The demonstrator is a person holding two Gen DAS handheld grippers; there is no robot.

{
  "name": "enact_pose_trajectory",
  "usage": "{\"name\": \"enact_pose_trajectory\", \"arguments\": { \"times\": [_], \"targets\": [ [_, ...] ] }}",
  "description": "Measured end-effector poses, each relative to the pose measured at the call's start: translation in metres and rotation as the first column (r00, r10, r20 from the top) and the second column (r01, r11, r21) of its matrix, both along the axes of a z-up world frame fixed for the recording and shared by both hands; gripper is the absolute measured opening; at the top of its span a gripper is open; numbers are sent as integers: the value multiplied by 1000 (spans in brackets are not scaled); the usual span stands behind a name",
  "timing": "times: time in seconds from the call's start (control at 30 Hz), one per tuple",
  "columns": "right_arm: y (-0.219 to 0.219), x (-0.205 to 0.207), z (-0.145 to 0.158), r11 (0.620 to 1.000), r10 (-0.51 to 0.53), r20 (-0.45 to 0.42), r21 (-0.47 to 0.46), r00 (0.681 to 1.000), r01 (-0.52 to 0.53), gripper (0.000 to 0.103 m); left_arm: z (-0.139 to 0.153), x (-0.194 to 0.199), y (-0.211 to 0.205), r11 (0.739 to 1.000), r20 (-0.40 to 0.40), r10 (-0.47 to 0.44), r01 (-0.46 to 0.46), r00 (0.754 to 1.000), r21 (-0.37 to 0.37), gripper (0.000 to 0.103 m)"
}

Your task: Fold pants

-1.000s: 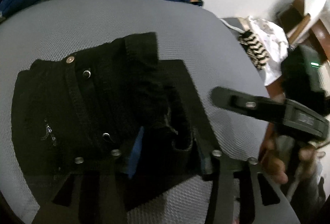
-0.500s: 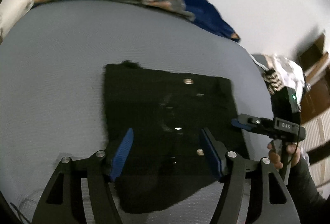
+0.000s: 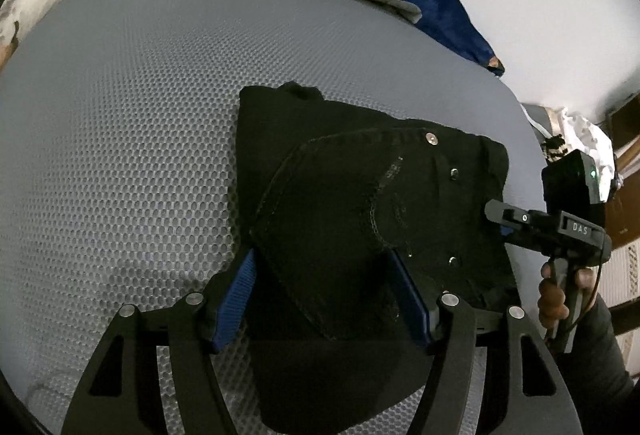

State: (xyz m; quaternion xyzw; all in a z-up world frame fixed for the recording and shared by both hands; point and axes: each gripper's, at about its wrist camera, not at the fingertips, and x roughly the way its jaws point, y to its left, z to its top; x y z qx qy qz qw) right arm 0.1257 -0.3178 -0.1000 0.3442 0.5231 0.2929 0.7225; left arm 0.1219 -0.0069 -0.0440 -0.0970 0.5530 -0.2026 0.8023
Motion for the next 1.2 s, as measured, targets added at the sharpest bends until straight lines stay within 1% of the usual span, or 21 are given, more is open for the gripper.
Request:
{"name": "enact_pose_trajectory", "arguments": {
  "times": [0.23, 0.3, 0.47, 0.6, 0.63, 0.73, 0.83, 0.9, 0.97, 1.2],
  "targets": [
    [8, 11, 0, 1000, 12, 1, -8, 1000, -12, 40, -6, 4, -6, 1000, -9, 21, -21, 1000, 23, 68],
    [8, 11, 0, 1000, 8, -3, -13, 1000, -8, 38, -6, 3, -6, 999, -7, 21, -21, 1000, 31, 68],
    [8, 4, 1, 999, -26, -1, -32, 1000, 26, 40, -7, 3, -9, 999, -2, 26, -26, 1000, 44, 69],
    [17, -1, 10, 996, -39, 22, -81, 999, 40, 29, -7, 4, -11, 998, 3, 26, -26, 1000, 58, 69],
    [19, -3, 13, 995, -40, 28, -95, 999, 43, 26, -7, 4, -11, 998, 4, 27, -27, 1000, 59, 69],
    [23, -8, 24, 988, -44, 63, -143, 997, 53, 19, -8, 3, -11, 998, 5, 30, -30, 1000, 59, 69],
    [26, -13, 35, 979, -70, 67, -186, 995, 81, 15, -7, 2, -10, 998, 9, 29, -29, 1000, 58, 69],
    [32, -16, 46, 966, -86, 74, -236, 994, 102, 13, -6, 0, -9, 998, 9, 33, -34, 999, 55, 69],
    [38, -21, 60, 956, -88, 102, -269, 991, 113, 12, -5, -2, -5, 998, 13, 38, -39, 999, 50, 69],
    [26, -37, 92, 950, -147, 142, -256, 979, 180, 11, 4, -3, 1, 998, 37, 42, -44, 998, 43, 69]
  ]
}}
